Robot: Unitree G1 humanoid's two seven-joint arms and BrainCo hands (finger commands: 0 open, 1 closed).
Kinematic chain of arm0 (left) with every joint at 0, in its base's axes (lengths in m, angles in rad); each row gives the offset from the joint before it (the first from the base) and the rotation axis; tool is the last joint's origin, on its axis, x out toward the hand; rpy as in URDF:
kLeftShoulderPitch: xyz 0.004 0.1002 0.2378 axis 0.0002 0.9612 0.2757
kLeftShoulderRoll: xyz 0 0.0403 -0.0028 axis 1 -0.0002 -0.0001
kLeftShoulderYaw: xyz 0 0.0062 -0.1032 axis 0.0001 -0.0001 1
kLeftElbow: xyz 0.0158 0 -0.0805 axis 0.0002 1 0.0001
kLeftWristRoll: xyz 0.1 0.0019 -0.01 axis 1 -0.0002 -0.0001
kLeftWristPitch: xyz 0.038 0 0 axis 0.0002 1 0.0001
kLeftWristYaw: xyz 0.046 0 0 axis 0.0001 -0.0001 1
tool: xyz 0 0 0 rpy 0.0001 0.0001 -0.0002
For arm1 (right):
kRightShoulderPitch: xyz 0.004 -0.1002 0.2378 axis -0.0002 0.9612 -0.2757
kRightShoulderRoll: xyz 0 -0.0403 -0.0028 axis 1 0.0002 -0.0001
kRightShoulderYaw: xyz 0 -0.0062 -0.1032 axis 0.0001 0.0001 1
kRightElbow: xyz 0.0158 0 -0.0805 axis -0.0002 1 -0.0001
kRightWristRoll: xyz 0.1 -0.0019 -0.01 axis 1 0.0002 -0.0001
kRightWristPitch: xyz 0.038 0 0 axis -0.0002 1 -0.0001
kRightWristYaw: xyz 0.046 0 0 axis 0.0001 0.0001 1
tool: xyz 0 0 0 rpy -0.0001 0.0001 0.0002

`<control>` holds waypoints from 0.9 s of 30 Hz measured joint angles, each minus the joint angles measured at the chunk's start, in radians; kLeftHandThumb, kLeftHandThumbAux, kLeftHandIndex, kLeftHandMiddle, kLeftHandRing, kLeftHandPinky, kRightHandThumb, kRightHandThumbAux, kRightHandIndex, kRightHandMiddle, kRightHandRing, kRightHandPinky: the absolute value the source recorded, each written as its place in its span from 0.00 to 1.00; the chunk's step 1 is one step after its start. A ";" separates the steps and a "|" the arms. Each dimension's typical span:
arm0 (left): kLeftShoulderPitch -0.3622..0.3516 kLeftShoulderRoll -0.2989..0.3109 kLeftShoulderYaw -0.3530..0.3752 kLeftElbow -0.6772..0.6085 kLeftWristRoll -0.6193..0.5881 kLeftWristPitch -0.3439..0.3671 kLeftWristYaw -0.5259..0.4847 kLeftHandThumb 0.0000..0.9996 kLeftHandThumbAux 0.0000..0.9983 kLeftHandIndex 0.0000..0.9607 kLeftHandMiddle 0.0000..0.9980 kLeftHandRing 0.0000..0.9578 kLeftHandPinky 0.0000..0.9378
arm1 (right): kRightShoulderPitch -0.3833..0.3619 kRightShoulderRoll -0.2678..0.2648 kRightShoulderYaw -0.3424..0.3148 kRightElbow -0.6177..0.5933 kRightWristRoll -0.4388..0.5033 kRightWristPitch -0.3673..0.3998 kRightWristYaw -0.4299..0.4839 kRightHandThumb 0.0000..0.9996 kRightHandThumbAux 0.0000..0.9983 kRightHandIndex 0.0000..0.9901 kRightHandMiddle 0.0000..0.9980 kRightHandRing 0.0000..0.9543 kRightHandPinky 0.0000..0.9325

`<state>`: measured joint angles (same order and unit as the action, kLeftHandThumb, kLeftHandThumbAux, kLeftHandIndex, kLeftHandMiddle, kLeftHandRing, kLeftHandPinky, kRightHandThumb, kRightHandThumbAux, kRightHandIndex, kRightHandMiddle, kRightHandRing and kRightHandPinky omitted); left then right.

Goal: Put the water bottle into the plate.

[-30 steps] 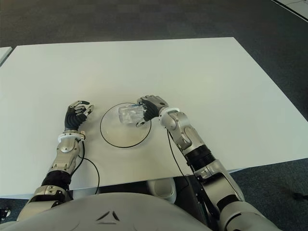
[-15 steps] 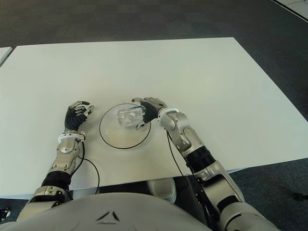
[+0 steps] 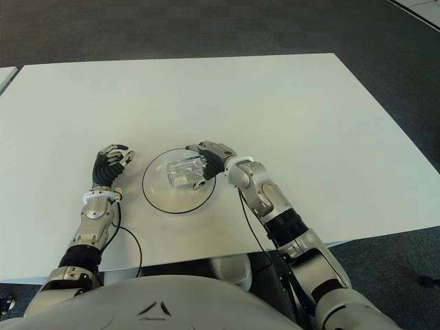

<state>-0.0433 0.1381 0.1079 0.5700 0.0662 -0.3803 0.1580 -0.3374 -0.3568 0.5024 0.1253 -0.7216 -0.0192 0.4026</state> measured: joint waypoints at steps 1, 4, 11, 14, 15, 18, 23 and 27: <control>0.000 0.000 0.000 0.000 0.000 0.000 0.000 0.71 0.72 0.46 0.78 0.81 0.82 | 0.000 -0.001 0.000 0.003 0.000 -0.005 -0.004 0.20 0.71 0.01 0.02 0.01 0.01; 0.000 0.000 0.000 0.000 0.000 0.000 0.000 0.71 0.72 0.46 0.78 0.81 0.82 | 0.000 -0.002 0.000 0.011 -0.003 -0.022 -0.026 0.21 0.69 0.00 0.00 0.00 0.00; 0.000 0.000 0.000 0.001 0.001 0.000 0.000 0.71 0.72 0.46 0.78 0.81 0.82 | 0.008 -0.006 0.002 0.006 -0.032 -0.051 -0.101 0.28 0.52 0.00 0.00 0.00 0.00; -0.002 0.000 0.001 0.005 0.000 0.000 0.000 0.71 0.72 0.46 0.78 0.81 0.82 | 0.013 -0.010 0.005 -0.009 -0.053 -0.068 -0.142 0.33 0.41 0.00 0.00 0.00 0.00; -0.003 0.000 0.001 0.008 0.000 0.000 0.000 0.71 0.72 0.46 0.78 0.81 0.82 | 0.014 -0.011 0.006 -0.012 -0.058 -0.073 -0.154 0.34 0.38 0.00 0.00 0.00 0.00; -0.005 0.000 0.001 0.011 0.000 0.000 0.000 0.71 0.72 0.46 0.78 0.82 0.83 | 0.014 -0.009 0.006 -0.017 -0.065 -0.087 -0.190 0.38 0.31 0.00 0.00 0.00 0.00; -0.007 -0.001 0.001 0.009 0.000 0.000 0.000 0.71 0.72 0.46 0.79 0.82 0.83 | 0.015 0.005 0.000 -0.017 -0.061 -0.105 -0.242 0.45 0.20 0.00 0.00 0.00 0.00; -0.007 -0.002 0.002 0.008 -0.001 0.000 0.000 0.71 0.72 0.46 0.79 0.82 0.83 | 0.015 0.021 -0.005 -0.014 -0.057 -0.112 -0.279 0.47 0.16 0.00 0.00 0.00 0.00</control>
<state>-0.0501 0.1357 0.1100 0.5785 0.0655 -0.3799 0.1580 -0.3220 -0.3357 0.4974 0.1111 -0.7785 -0.1314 0.1237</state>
